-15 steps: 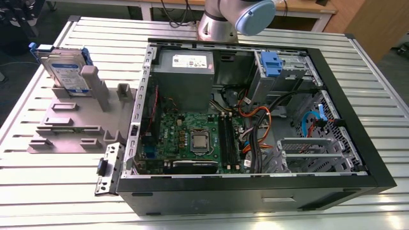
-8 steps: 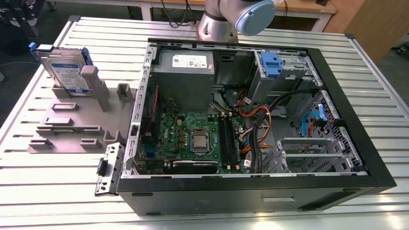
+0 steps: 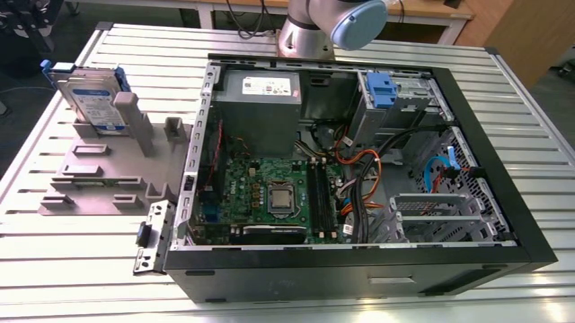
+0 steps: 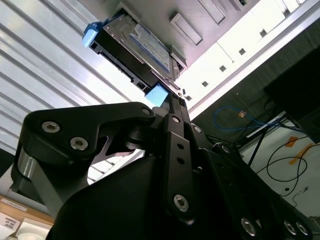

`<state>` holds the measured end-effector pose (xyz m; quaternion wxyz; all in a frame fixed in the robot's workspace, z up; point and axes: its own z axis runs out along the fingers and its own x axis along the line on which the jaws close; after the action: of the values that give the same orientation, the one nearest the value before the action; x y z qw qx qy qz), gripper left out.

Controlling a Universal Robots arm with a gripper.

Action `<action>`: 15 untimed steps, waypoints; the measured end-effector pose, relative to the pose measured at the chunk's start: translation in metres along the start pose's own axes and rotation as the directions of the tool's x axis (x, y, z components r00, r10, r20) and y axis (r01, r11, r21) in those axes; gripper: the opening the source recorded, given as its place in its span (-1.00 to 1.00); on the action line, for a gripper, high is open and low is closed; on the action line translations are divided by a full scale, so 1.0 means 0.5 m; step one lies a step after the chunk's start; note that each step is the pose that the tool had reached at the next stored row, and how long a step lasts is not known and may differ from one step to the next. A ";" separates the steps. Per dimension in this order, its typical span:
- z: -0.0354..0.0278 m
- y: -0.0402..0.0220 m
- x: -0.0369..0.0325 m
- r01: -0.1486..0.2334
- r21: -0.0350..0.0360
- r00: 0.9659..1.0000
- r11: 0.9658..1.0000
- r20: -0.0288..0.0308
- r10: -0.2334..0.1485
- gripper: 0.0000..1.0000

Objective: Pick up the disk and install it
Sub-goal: 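Pick up the disk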

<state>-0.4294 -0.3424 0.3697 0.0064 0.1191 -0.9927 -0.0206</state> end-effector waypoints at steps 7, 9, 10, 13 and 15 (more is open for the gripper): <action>0.000 0.000 0.000 0.010 0.000 1.000 1.000 0.000 -0.010 -0.79; 0.000 0.000 0.000 0.017 0.000 1.000 1.000 -0.001 -0.017 -0.79; 0.000 0.000 0.000 0.025 0.000 1.000 1.000 -0.001 -0.025 -0.79; 0.000 0.000 0.000 0.061 0.000 0.998 0.998 -0.003 -0.061 -0.79; 0.000 0.000 0.000 0.092 0.001 0.996 0.996 -0.004 -0.092 -0.79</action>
<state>-0.4294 -0.3426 0.3697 0.0073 0.1649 -0.9861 -0.0203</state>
